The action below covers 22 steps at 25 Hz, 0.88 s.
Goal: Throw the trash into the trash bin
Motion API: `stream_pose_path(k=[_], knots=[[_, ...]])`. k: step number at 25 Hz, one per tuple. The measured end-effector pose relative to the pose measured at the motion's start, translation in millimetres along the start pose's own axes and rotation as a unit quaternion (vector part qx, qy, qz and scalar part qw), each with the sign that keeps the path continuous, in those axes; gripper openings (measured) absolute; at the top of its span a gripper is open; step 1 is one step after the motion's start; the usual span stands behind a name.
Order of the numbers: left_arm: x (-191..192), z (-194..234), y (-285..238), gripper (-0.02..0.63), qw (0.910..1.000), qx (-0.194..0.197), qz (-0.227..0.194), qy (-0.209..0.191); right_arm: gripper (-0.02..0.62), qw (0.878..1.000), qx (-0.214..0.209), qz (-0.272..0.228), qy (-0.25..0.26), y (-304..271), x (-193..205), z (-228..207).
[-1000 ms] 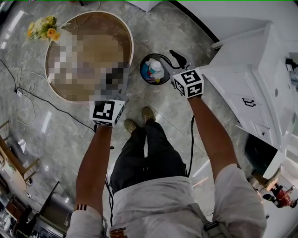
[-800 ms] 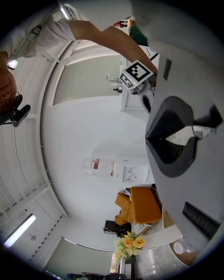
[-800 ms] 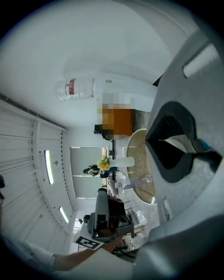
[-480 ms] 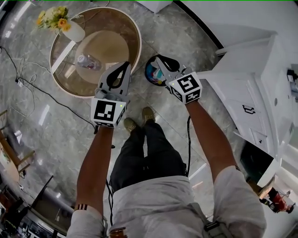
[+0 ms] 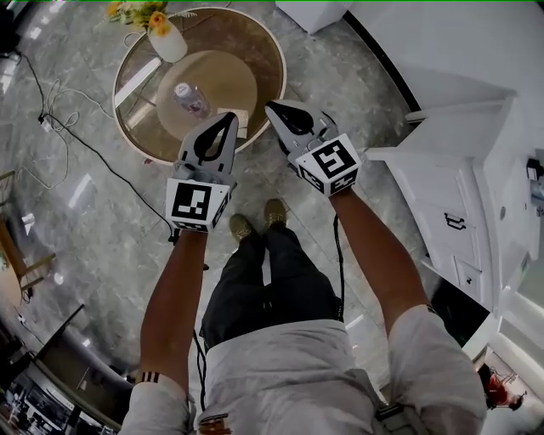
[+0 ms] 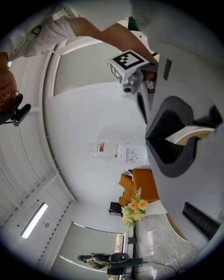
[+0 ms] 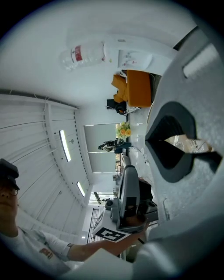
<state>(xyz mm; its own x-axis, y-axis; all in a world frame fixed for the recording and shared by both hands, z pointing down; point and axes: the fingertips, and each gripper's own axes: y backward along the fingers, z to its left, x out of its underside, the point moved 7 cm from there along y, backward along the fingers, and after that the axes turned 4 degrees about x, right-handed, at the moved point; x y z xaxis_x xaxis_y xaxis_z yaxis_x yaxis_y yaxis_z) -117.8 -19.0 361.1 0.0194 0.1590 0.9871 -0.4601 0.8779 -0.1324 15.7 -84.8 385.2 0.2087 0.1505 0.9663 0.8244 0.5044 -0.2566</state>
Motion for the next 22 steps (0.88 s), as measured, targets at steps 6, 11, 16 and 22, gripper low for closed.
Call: stream_pose_path(k=[6, 11, 16, 22], knots=[[-1, 28, 26, -0.002, 0.9994, -0.034, -0.001, -0.001, 0.0, 0.999, -0.034, -0.01, 0.0, -31, -13, 29], [0, 50, 44, -0.002, 0.9981, -0.061, -0.002, 0.002, 0.0, 0.998, -0.058, -0.015, 0.002, -57, -22, 51], [2, 68, 54, -0.002, 0.9968, -0.08, -0.002, 0.005, 0.002, 0.997, -0.075, -0.018, 0.008, -83, -28, 65], [4, 90, 59, -0.002, 0.996, -0.089, 0.004, 0.0, 0.031, 0.996, -0.087, -0.009, 0.016, -112, -32, 75]])
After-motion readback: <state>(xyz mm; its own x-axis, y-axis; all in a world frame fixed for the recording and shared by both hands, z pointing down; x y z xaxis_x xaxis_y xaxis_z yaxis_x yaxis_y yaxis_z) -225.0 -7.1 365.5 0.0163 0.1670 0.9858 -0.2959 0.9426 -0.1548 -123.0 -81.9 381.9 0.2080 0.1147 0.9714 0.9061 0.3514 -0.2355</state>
